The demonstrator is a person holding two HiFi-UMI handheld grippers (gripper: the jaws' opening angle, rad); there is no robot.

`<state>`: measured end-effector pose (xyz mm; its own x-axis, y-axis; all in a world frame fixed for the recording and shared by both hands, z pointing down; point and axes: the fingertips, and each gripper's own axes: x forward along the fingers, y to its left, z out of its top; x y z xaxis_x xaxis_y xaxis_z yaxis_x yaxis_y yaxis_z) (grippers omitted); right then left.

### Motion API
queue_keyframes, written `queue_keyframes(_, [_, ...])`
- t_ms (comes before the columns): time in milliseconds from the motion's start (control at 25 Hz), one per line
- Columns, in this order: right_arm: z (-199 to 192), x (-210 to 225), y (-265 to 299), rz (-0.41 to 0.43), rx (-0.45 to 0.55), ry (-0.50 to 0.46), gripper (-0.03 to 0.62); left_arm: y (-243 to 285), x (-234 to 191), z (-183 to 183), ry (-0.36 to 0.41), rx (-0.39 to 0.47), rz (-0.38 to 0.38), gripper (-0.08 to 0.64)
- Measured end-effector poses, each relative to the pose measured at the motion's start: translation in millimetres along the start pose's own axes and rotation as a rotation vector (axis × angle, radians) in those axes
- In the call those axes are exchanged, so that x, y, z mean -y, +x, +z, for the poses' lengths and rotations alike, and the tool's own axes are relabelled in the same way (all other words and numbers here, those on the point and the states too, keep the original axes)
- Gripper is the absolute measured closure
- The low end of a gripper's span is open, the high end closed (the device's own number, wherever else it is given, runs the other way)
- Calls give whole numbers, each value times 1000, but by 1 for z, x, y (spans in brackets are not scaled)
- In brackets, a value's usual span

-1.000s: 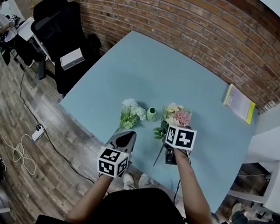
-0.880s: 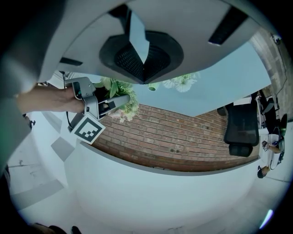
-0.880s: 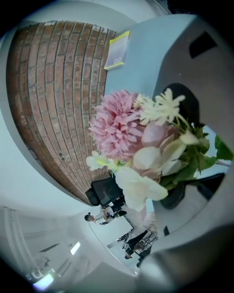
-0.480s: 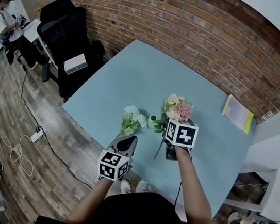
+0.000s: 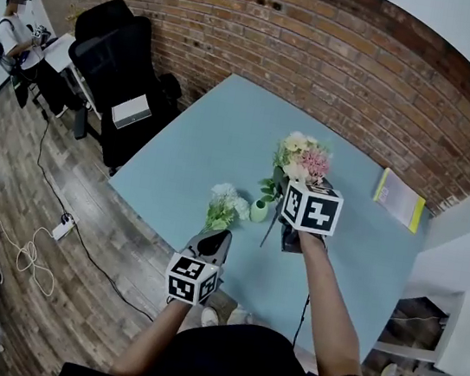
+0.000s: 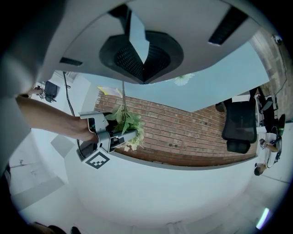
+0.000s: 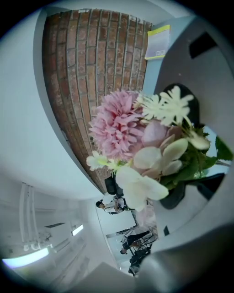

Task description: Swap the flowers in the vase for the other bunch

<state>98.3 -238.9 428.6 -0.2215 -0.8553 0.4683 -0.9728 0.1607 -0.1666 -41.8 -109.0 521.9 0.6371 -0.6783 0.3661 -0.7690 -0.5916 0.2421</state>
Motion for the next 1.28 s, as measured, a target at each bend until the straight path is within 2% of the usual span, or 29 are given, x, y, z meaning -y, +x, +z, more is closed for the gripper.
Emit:
queue_keyframes(400, [29,-14,-1,-1,91,-55,275,-4,1,6,0,10,0,552])
queue_keyframes(720, [52,-24,-4,21,215,-89,278,-3,1,6,16,3,7,552])
queue_keyframes(1280, [65,-24,11,16,313,-157,288,3,-6,3,-39,-12,20,552])
